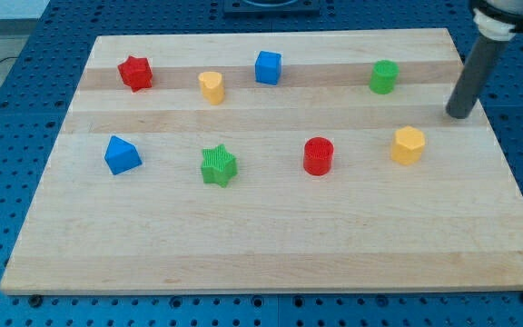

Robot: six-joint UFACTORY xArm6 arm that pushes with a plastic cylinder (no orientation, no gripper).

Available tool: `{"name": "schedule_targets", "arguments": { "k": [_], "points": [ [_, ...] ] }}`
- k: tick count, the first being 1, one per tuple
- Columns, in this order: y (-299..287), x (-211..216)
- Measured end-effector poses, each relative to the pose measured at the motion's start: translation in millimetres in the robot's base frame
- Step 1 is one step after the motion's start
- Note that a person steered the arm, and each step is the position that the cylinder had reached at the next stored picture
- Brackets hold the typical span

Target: Push the green circle to the left

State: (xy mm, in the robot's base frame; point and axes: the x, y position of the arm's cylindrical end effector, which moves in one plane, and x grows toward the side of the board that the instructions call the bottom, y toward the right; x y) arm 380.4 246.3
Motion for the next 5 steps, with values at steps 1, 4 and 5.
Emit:
{"name": "schedule_targets", "arguments": {
  "k": [1, 4, 5],
  "points": [
    [-35, -29],
    [-92, -72],
    [-47, -107]
  ]
}}
